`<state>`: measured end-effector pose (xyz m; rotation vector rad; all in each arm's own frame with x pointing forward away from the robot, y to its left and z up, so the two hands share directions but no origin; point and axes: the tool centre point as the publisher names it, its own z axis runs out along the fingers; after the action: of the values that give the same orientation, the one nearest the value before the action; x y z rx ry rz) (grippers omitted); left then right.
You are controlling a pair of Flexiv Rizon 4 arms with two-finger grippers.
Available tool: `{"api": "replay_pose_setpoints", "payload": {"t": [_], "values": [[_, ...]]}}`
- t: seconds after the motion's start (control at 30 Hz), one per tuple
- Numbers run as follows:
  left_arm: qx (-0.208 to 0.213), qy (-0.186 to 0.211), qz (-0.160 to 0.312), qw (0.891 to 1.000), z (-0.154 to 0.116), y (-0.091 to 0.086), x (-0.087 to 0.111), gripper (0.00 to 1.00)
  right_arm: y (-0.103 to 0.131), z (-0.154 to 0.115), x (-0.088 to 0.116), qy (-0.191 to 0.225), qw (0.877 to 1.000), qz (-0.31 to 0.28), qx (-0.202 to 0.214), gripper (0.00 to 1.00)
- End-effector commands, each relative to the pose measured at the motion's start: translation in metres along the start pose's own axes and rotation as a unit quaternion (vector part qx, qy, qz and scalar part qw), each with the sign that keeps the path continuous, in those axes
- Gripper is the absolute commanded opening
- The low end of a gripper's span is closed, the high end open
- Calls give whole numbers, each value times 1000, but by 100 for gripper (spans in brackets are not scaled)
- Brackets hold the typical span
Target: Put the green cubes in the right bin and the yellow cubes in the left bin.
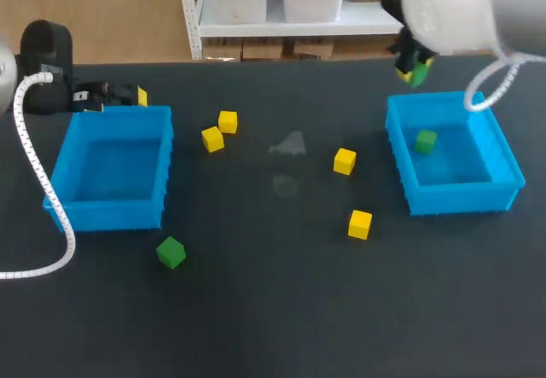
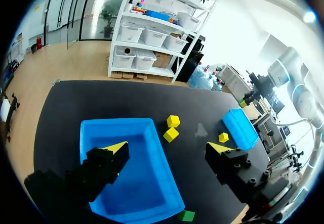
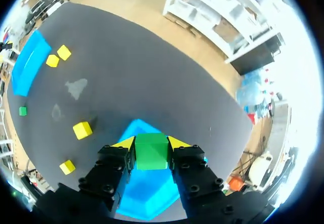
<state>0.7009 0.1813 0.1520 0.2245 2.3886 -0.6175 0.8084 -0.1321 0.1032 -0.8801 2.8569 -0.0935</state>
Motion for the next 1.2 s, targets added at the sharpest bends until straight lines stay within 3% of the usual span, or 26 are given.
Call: {"api": "replay_pose_setpoints", "payload": {"t": [0.03, 0.5, 0.53, 0.57, 0.6, 0.9, 1.2], "values": [[5, -3, 1, 1000, 0, 2, 1, 100, -9, 8, 31, -59, 998, 15, -4, 0], [5, -3, 1, 1000, 0, 2, 1, 100, -33, 42, 70, -34, 998, 54, -17, 3], [5, -3, 1, 1000, 0, 2, 1, 100, -33, 44, 71, -33, 998, 53, -16, 29], [5, -3, 1, 1000, 0, 2, 1, 100, -33, 45, 73, -32, 998, 53, -17, 74], [5, -3, 1, 1000, 0, 2, 1, 100, -33, 46, 75, -31, 998, 51, -18, 100], [5, -3, 1, 1000, 0, 2, 1, 100, -30, 52, 80, -30, 998, 42, -27, 100], [5, -3, 1, 1000, 0, 2, 1, 100, 4, 11, 71, -61, 998, -21, -22, 100]]}}
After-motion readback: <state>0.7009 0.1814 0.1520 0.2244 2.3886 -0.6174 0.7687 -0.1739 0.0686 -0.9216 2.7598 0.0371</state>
